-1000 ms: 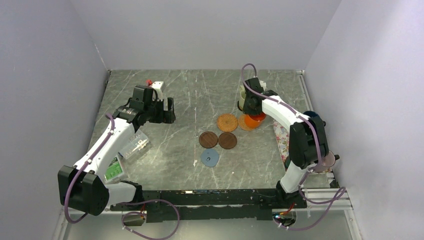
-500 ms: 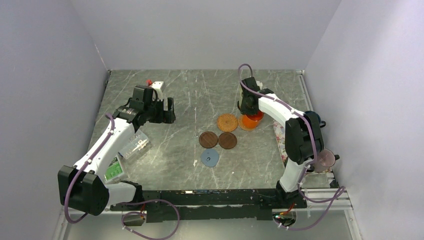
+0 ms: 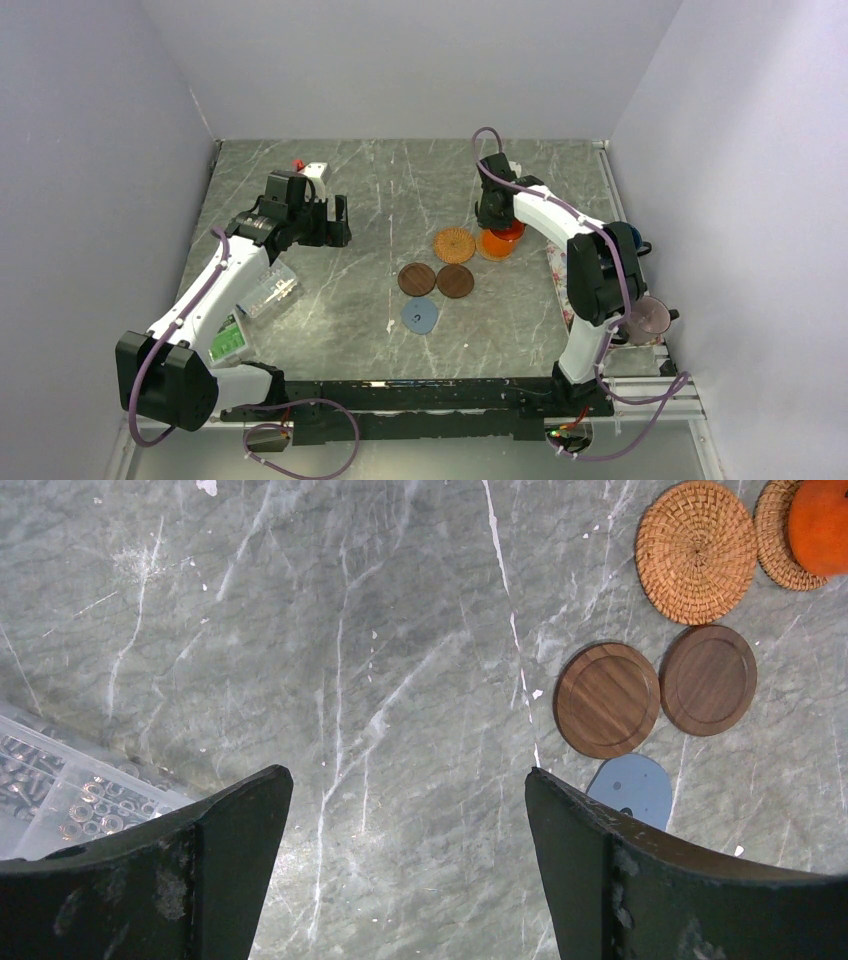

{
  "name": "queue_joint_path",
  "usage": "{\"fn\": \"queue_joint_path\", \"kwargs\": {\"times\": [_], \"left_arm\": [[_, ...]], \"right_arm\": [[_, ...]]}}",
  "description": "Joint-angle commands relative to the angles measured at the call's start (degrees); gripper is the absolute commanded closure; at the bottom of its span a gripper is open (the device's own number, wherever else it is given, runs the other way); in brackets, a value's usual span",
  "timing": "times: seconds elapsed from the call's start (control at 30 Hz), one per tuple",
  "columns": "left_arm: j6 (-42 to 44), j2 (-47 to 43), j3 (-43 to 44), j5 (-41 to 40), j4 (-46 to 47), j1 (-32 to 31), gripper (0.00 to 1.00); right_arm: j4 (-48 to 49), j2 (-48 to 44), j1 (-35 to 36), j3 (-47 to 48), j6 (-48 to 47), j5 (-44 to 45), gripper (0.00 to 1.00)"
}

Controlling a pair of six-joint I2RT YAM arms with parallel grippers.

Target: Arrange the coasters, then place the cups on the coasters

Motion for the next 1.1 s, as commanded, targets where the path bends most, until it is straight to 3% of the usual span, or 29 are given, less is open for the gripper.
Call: {"fn": "queue_joint_path", "kwargs": {"times": [0.0, 0.5, 1.07], "left_arm": [[0.0, -0.9, 0.4, 0.6, 1.2, 0.1, 0.07], [0.0, -0.9, 0.3, 0.6, 1.2, 0.1, 0.07], [-0.1, -1.3, 0.4, 0.8, 1.2, 0.1, 0.07]], "right_arm": [[0.9, 0.2, 0.5, 3.9, -0.1, 1.0, 1.00], [-1.0, 1.9, 1.0, 4.6, 0.2, 1.1, 1.00], [-2.9, 2.9, 1.2, 5.8, 1.2, 0.2, 0.77]]}}
